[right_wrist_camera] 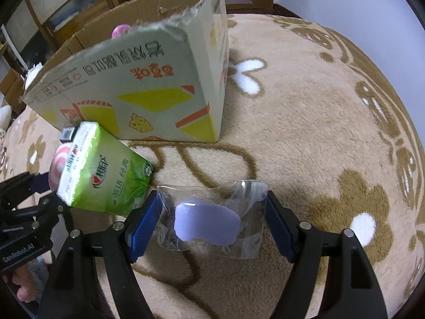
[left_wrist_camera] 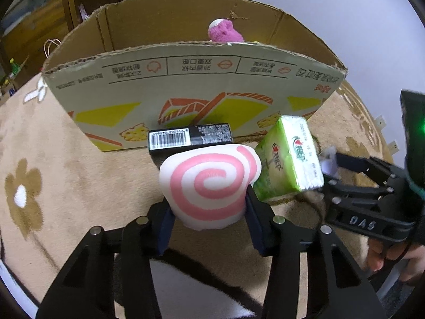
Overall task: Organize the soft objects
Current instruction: 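Lift the swirl cushion and plastic bag and carry both over the box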
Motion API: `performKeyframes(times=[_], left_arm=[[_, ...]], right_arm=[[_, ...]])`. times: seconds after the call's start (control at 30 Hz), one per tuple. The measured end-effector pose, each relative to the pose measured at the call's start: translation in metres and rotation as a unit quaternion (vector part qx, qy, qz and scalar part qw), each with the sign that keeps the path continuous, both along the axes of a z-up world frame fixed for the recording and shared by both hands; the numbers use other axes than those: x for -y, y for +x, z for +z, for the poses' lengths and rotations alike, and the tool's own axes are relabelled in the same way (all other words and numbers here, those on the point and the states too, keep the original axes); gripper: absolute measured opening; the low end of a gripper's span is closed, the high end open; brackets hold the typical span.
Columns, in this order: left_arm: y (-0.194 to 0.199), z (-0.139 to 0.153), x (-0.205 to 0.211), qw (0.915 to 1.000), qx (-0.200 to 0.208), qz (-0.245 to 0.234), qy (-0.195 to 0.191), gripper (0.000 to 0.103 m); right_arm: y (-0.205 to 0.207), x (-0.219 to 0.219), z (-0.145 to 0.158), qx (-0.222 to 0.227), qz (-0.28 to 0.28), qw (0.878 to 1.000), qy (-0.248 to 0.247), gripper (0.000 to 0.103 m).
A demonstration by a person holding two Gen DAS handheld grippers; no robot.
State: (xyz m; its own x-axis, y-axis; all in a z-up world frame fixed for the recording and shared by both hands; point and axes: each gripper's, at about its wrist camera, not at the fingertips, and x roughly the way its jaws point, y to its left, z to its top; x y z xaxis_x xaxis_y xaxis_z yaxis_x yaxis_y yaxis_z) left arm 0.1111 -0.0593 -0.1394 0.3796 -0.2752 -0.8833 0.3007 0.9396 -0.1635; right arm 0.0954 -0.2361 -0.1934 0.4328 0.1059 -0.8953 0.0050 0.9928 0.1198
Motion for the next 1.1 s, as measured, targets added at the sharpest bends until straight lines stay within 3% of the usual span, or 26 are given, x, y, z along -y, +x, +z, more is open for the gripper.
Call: performKeyframes(times=[0.4, 0.67, 0.87, 1.1], left_arm=[[-0.013, 0.019, -0.013, 0.9988, 0.031, 0.037, 0.003, 0.046], [-0.027, 0.038, -0.021, 0.9953, 0.069, 0.06, 0.031, 0.046], [-0.041, 0.066, -0.029, 0.9828, 0.144, 0.1, 0.056, 0.046], [-0.051, 0.097, -0.032, 0.9673, 0.221, 0.109, 0.06, 0.046]], right_arm=[[-0.013, -0.005, 0.034, 0.065, 0.007, 0.998, -0.003, 0.08], [-0.027, -0.008, 0.066, 0.13, 0.017, 0.991, 0.006, 0.08], [-0.037, -0.015, 0.094, 0.184, 0.023, 0.983, -0.004, 0.08], [-0.05, -0.024, 0.12, 0.244, 0.034, 0.969, -0.017, 0.08]])
